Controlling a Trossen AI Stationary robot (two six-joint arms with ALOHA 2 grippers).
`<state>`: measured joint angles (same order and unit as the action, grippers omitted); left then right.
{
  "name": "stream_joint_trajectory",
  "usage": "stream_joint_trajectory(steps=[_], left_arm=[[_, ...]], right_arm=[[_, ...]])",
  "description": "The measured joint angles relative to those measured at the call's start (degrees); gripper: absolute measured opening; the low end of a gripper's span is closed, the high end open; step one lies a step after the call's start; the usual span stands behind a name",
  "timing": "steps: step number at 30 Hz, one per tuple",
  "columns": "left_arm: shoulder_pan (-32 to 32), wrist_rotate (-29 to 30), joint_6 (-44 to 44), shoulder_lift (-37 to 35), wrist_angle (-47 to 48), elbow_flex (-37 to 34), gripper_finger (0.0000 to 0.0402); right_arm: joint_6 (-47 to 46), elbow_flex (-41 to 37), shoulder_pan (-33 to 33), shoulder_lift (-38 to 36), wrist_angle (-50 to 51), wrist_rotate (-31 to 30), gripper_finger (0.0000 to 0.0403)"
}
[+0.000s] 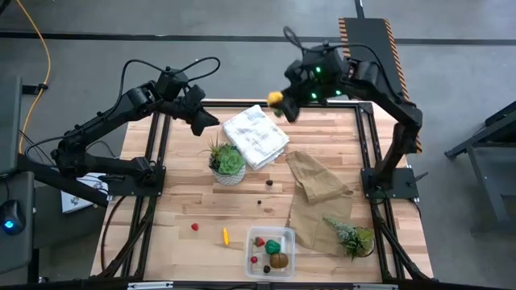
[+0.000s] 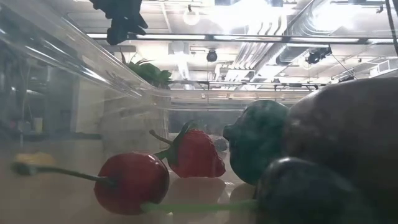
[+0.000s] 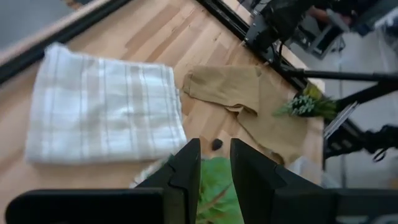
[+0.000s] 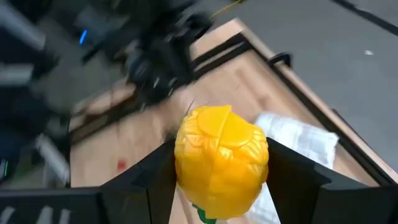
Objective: Pick and placing Produce into tupperware
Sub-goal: Put the yellow pineapple into the transparent bin
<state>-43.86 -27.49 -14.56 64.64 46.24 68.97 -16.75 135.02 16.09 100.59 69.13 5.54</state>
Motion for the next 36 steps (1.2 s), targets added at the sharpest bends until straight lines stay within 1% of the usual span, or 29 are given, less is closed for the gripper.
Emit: stream_joint_trajectory(steps=[4,9,12,20,24,30,36], left_arm=[[0.00,-0.52,-5.17,0.00,1.50,0.00,0.0076],[0.00,-4.46,-8.08,0.00,4.57,0.00,0.0076],[0.00,-5.54,-8.45,0.00,7.37,0.00,0.0076],[0.00,-5.57,-7.07,-0.01,15.40,0.00,0.0076],[0.00,-6.39,-5.09,-0.02,18.63,0.00,0.0076],[0.01,-11.90,-0.97,-0.19,23.59,0.00,0.0076],[1.47,-13.49,1.26,-1.36,28.17,0.00,0.0076]], right_arm=[[4.96,-0.01,-4.19,-0.63,3.19,0.70,0.0195],[8.17,-0.20,-9.34,-0.47,5.81,0.81,0.0195],[8.65,-1.04,-12.05,-0.27,6.69,0.84,0.0195],[9.47,-2.89,-18.38,0.02,7.96,0.99,0.0195],[7.16,-2.89,-20.69,0.64,6.94,0.99,0.0195],[1.21,-2.89,-23.89,2.42,5.87,1.01,0.0195],[-4.55,-2.89,-26.69,5.75,5.61,3.35,0.0195]])
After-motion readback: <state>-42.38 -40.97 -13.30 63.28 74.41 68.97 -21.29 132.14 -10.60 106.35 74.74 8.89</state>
